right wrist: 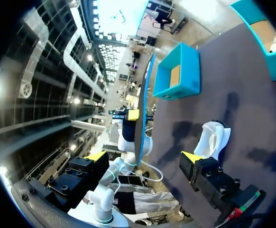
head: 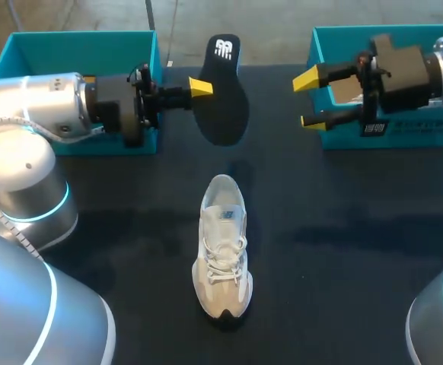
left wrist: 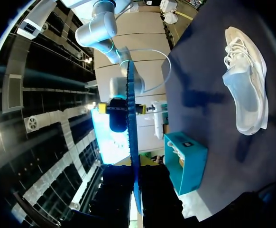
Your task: Take the shoe out of the shoebox, open the shoe tongue, remove and reinsert the insole, then place the shoe into the shoebox
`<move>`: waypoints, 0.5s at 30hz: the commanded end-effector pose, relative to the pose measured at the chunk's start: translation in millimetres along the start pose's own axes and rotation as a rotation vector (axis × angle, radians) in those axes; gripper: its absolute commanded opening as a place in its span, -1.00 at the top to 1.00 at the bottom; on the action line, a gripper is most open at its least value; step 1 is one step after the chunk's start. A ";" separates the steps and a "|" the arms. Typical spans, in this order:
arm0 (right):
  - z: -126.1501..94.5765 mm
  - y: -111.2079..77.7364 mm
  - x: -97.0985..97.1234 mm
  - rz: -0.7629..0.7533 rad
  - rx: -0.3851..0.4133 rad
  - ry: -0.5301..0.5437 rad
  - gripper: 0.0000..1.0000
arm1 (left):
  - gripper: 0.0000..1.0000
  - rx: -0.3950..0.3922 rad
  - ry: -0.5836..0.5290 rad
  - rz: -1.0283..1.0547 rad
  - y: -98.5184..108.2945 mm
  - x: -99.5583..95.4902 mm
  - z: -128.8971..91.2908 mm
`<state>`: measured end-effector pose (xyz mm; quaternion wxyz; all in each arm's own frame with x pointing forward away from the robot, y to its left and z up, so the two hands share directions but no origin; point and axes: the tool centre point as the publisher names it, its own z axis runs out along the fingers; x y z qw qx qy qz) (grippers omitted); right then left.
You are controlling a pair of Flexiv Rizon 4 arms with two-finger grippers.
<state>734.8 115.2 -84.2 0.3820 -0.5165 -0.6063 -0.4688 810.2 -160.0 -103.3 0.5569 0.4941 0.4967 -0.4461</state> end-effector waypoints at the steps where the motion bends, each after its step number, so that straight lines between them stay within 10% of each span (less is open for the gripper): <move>1: 16.3 13.3 -1.8 0.001 0.030 0.011 -1.00 | 1.00 -0.005 -0.004 0.013 2.5 1.5 9.0; 15: 41.9 27.0 4.3 0.034 0.085 0.051 -0.95 | 1.00 -0.026 -0.019 0.062 0.2 -4.4 13.2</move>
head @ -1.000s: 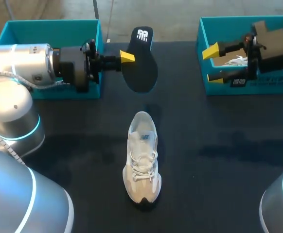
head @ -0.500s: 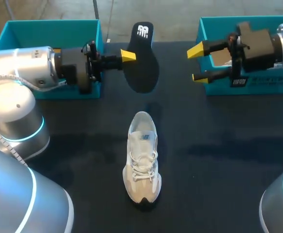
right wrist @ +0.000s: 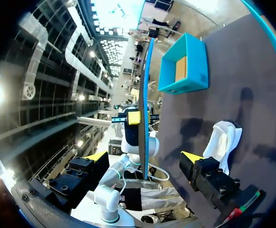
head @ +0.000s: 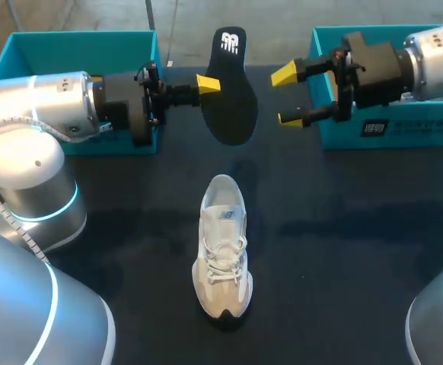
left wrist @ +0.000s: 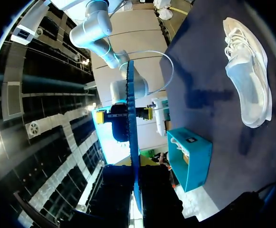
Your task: Take the shoe out of the shoebox, open the shoe tongue, remove and reinsert the insole, then place the shoe into the shoebox
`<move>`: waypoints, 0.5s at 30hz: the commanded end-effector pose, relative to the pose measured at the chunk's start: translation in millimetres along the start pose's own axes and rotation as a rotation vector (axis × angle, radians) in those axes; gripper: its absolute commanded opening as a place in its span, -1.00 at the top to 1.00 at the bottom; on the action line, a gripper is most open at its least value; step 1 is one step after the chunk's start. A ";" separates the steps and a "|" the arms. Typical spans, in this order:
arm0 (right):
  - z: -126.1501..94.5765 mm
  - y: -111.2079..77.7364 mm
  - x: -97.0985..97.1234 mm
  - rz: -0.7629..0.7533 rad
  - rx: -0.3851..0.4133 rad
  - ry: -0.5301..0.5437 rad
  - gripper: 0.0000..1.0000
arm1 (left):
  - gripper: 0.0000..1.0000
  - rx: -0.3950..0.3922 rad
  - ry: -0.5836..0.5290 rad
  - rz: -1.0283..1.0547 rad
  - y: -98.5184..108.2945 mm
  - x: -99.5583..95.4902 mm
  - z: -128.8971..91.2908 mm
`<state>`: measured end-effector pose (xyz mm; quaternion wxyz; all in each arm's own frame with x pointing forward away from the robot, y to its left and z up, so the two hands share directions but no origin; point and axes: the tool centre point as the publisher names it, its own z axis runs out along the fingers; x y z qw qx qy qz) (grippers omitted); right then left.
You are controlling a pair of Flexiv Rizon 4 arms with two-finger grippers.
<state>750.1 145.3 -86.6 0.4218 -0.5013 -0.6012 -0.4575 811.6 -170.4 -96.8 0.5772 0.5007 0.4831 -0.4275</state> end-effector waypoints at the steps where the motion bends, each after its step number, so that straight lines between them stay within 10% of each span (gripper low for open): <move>1: 13.3 13.1 1.5 0.003 0.028 -0.005 -0.95 | 1.00 -0.009 -0.011 0.004 -0.7 1.5 2.9; 15: 39.3 19.7 -0.1 0.025 0.076 0.003 -0.41 | 1.00 -0.024 -0.035 0.002 -4.9 -4.0 9.4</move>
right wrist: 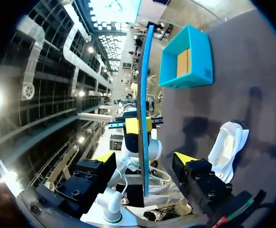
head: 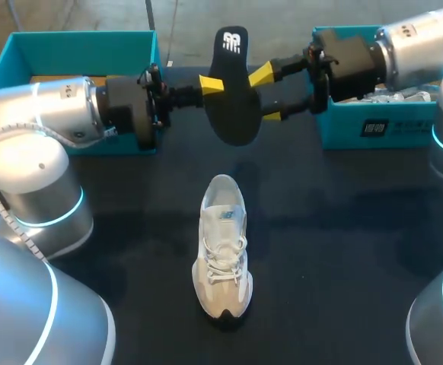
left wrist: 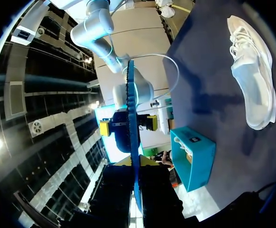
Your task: Take the shoe out of the shoebox, open the shoe tongue, remove and reinsert the insole, then place the shoe into the shoebox
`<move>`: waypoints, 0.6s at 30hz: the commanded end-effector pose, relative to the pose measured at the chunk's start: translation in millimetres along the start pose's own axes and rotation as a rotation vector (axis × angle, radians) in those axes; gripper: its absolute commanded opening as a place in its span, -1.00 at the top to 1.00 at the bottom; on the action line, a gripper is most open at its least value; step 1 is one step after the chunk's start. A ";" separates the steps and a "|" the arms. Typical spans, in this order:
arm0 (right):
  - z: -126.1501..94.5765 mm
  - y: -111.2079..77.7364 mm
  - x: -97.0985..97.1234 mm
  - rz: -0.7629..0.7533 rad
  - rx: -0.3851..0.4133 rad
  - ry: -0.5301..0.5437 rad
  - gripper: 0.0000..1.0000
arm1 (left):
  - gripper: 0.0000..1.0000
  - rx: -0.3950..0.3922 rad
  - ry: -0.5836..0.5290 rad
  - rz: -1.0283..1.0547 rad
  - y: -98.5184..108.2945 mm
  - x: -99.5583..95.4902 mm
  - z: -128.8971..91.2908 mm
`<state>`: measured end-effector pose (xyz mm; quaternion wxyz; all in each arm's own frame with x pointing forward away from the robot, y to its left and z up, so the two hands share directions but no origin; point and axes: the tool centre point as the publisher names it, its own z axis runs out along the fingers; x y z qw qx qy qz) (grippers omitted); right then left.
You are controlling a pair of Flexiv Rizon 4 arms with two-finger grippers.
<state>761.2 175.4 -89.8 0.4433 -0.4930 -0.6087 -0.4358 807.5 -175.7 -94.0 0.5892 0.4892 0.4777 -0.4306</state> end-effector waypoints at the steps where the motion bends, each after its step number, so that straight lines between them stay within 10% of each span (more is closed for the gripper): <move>1: 11.4 7.7 -2.3 0.006 0.019 -0.003 -0.35 | 1.00 -0.005 -0.006 0.003 -0.9 -1.4 5.7; 18: 24.1 9.0 -1.8 0.012 0.039 0.014 0.04 | 1.00 -0.016 -0.022 -0.001 -2.4 -3.7 7.4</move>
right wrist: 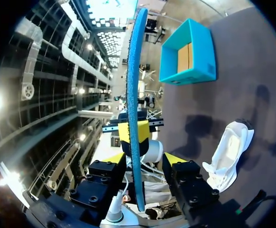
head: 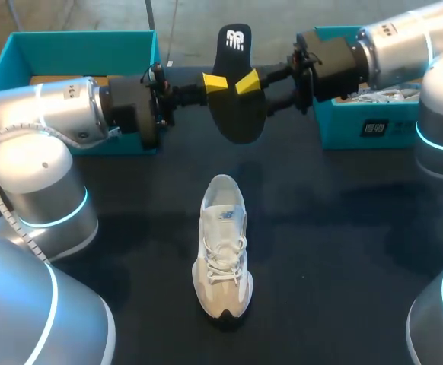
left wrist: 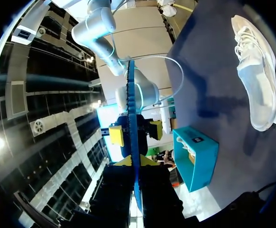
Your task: Take the shoe out of the shoebox, open the shoe tongue, remove and reinsert the insole, then place the shoe into the shoebox
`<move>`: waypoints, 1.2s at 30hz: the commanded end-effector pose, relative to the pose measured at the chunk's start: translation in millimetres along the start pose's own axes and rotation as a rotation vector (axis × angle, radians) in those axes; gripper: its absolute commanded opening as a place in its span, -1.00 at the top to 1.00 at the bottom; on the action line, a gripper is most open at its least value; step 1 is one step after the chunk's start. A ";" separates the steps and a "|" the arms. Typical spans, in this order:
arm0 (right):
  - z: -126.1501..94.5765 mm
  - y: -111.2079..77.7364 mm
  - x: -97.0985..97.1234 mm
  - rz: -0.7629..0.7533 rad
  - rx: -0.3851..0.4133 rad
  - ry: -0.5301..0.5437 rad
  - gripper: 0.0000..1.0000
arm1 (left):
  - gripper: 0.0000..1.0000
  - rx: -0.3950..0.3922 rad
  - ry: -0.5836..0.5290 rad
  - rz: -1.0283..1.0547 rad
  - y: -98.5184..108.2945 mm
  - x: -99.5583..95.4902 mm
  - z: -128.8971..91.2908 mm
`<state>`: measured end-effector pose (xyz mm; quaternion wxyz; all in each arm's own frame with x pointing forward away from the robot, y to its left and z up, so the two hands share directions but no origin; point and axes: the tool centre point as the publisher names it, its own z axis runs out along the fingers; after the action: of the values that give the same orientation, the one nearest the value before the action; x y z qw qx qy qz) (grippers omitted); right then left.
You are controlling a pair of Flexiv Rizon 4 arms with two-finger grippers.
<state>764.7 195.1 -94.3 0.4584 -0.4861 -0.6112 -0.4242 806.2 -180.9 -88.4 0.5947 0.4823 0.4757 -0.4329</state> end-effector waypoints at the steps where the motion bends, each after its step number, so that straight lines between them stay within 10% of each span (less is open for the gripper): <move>1: 4.4 3.7 -1.1 -0.001 0.002 0.004 0.04 | 1.00 -0.006 -0.006 0.001 -1.4 1.9 2.2; 17: 6.3 4.7 -1.6 -0.004 -0.012 0.018 0.22 | 1.00 -0.014 -0.016 -0.004 2.1 5.7 2.7; 26: 9.8 5.5 -0.4 -0.007 -0.014 0.032 1.00 | 1.00 -0.015 -0.030 -0.011 3.6 5.4 4.6; 31: 10.1 5.6 -0.8 -0.020 -0.016 0.039 1.00 | 1.00 -0.016 -0.031 -0.019 3.7 5.3 4.3; 33: 9.7 6.0 -0.3 -0.042 -0.020 0.046 1.00 | 0.47 -0.019 -0.031 -0.022 3.4 5.2 3.7; 34: 9.3 6.2 0.3 -0.054 -0.023 0.046 1.00 | -0.87 -0.026 -0.025 -0.023 3.1 5.3 2.8; 36: 8.8 6.6 0.4 -0.082 -0.032 0.057 1.00 | -1.00 -0.027 -0.027 -0.031 2.7 4.6 0.4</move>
<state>770.2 202.4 -93.4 0.4514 -0.4599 -0.6121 -0.4583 812.3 -180.1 -92.3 0.5995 0.4625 0.4794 -0.4437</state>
